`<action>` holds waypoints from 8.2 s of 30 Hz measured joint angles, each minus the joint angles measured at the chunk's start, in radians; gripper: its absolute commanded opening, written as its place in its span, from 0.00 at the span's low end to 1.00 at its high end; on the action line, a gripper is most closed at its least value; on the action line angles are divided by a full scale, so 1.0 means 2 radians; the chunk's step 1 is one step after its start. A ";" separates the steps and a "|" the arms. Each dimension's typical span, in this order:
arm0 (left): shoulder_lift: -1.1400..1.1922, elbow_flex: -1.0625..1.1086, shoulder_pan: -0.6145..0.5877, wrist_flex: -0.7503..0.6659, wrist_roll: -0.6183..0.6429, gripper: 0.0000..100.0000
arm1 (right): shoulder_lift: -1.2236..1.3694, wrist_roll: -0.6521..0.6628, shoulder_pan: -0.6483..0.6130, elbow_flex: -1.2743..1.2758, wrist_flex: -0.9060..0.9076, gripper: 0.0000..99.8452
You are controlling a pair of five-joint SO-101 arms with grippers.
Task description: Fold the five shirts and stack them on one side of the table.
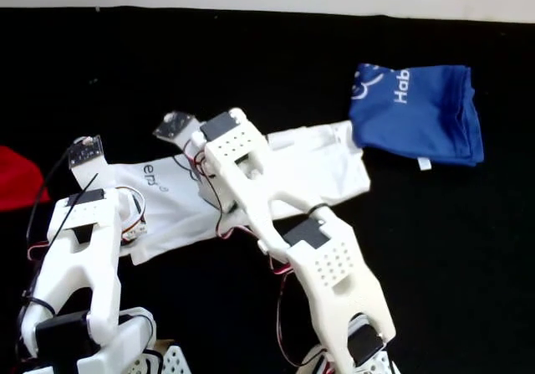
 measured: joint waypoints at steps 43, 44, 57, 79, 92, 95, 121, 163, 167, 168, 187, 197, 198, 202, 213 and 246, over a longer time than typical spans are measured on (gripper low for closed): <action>0.000 0.000 0.000 -0.002 0.000 0.01 | -0.031 -0.074 -0.030 0.049 0.005 0.01; 0.000 0.000 0.000 -0.002 0.000 0.01 | -0.041 -0.075 -0.025 0.037 0.005 0.01; 0.002 -0.064 -0.001 0.072 0.001 0.01 | -0.214 -0.075 0.101 -0.067 0.118 0.01; 0.166 -0.222 -0.070 0.114 0.000 0.25 | -0.222 -0.075 0.117 -0.067 0.121 0.16; 0.201 -0.258 0.029 0.181 0.012 0.25 | -0.288 -0.075 0.117 -0.067 0.121 0.16; 0.201 -0.258 0.053 0.184 0.026 0.25 | -0.337 -0.075 0.118 -0.067 0.122 0.16; 0.204 -0.371 -0.190 0.213 -0.108 0.01 | -0.576 -0.075 0.283 0.328 0.069 0.00; 0.324 -0.659 0.397 0.374 0.018 0.08 | -1.025 -0.076 0.430 1.076 -0.337 0.01; 0.369 -0.689 0.417 0.358 0.018 0.19 | -1.025 -0.076 0.430 1.076 -0.337 0.01; 0.373 -0.706 0.421 0.363 0.023 0.19 | -1.025 -0.076 0.430 1.076 -0.337 0.01; 0.377 -0.710 0.361 0.460 0.031 0.02 | -1.025 -0.076 0.430 1.076 -0.337 0.01; 0.434 -0.641 0.457 0.325 0.031 0.02 | -1.025 -0.076 0.430 1.076 -0.337 0.01; 0.440 -0.654 0.457 0.323 0.032 0.02 | -1.025 -0.076 0.430 1.076 -0.337 0.01; 0.450 -0.727 0.464 0.326 0.064 0.02 | -1.025 -0.076 0.430 1.076 -0.337 0.01; 0.477 -0.903 0.407 0.403 0.073 0.02 | -1.025 -0.076 0.430 1.076 -0.337 0.01; 0.584 -1.051 0.214 0.513 0.073 0.02 | -1.028 -0.076 0.430 1.076 -0.337 0.01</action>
